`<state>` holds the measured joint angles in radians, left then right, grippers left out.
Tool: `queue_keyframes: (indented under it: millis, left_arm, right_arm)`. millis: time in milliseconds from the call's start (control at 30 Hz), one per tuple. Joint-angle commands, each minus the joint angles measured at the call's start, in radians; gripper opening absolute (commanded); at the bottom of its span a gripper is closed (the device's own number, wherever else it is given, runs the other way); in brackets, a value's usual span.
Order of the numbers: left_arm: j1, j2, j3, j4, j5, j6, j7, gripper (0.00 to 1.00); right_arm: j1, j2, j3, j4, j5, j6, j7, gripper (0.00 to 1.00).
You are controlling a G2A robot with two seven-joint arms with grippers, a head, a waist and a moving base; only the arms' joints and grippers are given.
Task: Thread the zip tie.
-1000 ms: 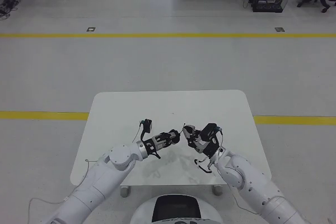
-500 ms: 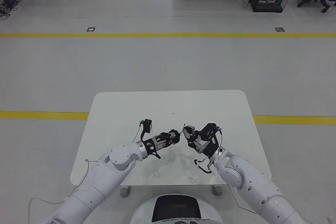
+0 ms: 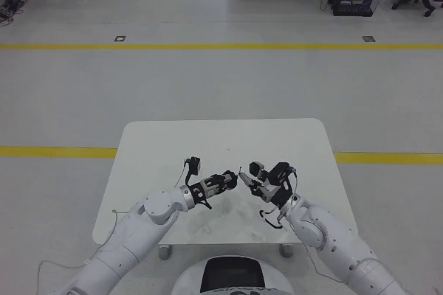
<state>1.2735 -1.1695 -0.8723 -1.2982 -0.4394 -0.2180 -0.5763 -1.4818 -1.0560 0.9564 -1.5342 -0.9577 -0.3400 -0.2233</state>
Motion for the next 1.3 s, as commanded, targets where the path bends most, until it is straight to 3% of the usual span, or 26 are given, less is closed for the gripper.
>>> queue_keyframes:
  millis: [0,167,467,633,833,1000,1133,1267]
  left_arm:
    - [0.000,0.000,0.000,0.000,0.000,0.000,0.000,0.00]
    - [0.000,0.000,0.000,0.000,0.000,0.000,0.000,0.00]
    - [0.000,0.000,0.000,0.000,0.000,0.000,0.000,0.00]
    - [0.005,0.000,-0.021,0.011,-0.094,-0.009,-0.045,0.00]
    - [0.016,0.007,-0.070,0.045,-0.259,-0.052,-0.193,0.00]
    - [0.018,0.008,-0.082,0.074,-0.330,-0.070,-0.282,0.00]
    - [0.011,0.008,-0.075,0.083,-0.301,-0.081,-0.295,0.00]
    - [0.009,0.005,-0.066,0.090,-0.313,-0.086,-0.312,0.00]
  right_arm:
    - [-0.021,0.017,0.019,-0.023,0.023,0.000,-0.015,1.00]
    - [-0.051,0.067,0.037,-0.078,0.083,0.000,-0.034,1.00]
    - [-0.052,0.066,0.036,-0.079,0.089,0.000,-0.034,1.00]
    - [-0.034,0.078,0.018,-0.104,0.351,0.000,0.029,1.00]
    - [0.010,0.134,0.009,-0.162,0.670,0.000,0.201,1.00]
    - [0.044,0.158,0.021,-0.188,0.961,0.000,0.448,1.00]
    - [0.055,0.146,0.065,-0.153,1.138,0.000,0.643,1.00]
    - [0.057,0.114,0.120,-0.100,1.275,0.000,0.853,1.00]
